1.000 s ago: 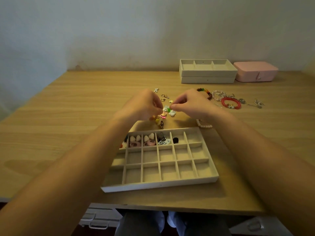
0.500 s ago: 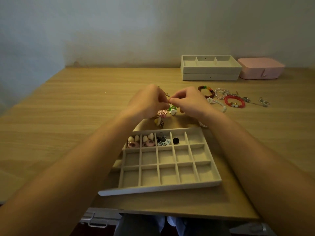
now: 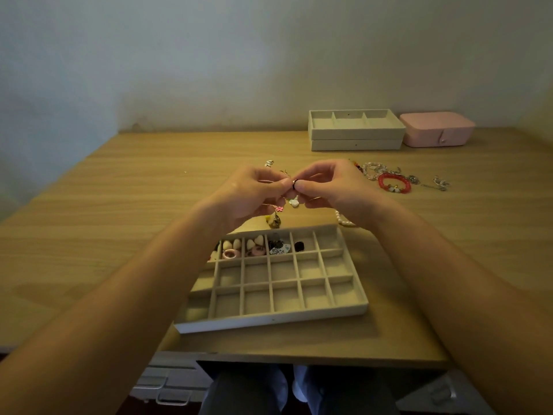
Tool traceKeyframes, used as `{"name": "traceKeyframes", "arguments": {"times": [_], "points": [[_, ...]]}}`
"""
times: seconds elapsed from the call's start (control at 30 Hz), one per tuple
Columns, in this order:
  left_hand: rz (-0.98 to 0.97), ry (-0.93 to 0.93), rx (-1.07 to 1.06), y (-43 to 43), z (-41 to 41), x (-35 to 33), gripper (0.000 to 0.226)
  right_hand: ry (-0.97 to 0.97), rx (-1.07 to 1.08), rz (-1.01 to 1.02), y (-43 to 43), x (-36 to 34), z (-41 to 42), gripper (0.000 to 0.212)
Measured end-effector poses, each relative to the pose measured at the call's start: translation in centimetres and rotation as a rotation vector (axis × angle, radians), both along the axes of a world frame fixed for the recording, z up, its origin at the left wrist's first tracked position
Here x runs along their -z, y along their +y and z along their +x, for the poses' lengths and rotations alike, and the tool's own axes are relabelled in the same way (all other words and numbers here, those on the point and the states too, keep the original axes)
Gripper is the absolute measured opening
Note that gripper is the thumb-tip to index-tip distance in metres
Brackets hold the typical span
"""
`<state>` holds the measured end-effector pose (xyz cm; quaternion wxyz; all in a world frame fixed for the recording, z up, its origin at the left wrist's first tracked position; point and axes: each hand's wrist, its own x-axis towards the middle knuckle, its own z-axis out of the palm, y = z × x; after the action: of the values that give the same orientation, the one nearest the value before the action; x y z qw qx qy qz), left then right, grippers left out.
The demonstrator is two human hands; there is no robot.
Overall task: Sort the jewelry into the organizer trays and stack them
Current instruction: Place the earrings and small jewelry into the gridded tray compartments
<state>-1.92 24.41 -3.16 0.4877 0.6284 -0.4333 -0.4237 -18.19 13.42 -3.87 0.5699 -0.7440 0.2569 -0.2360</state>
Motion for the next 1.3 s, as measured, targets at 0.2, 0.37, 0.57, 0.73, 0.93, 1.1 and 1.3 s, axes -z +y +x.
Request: {"name": "traceKeyframes", "arguments": {"times": [0.2, 0.37, 0.57, 0.73, 0.93, 1.1, 1.3], "points": [[-0.076, 0.094, -0.087, 1.3, -1.6, 0.0, 0.013, -0.059, -0.048, 0.111, 1.0, -0.9, -1.8, 0.021], [-0.145, -0.036, -0.161, 2.1, -2.8, -0.1, 0.006, -0.074, -0.023, 0.164, 1.7, -1.1, -2.4, 0.021], [-0.15, -0.145, -0.169, 2.5, -3.3, -0.5, 0.012, -0.003, -0.015, 0.161, 2.3, -1.0, -2.4, 0.02], [-0.154, -0.25, -0.163, 2.5, -3.3, -0.8, 0.019, 0.028, 0.054, 0.001, 2.9, -1.0, -2.3, 0.017], [-0.144, -0.172, -0.182, 2.7, -3.6, -1.0, 0.015, 0.058, 0.039, -0.059, 3.4, -1.3, -2.2, 0.021], [-0.156, -0.193, -0.179, 2.9, -3.2, -1.1, 0.022, 0.108, 0.02, -0.185, 3.5, -1.7, -1.7, 0.012], [-0.133, -0.16, -0.182, 3.0, -2.9, -0.7, 0.02, 0.201, -0.018, -0.309, 3.0, -2.1, -1.7, 0.007]]}}
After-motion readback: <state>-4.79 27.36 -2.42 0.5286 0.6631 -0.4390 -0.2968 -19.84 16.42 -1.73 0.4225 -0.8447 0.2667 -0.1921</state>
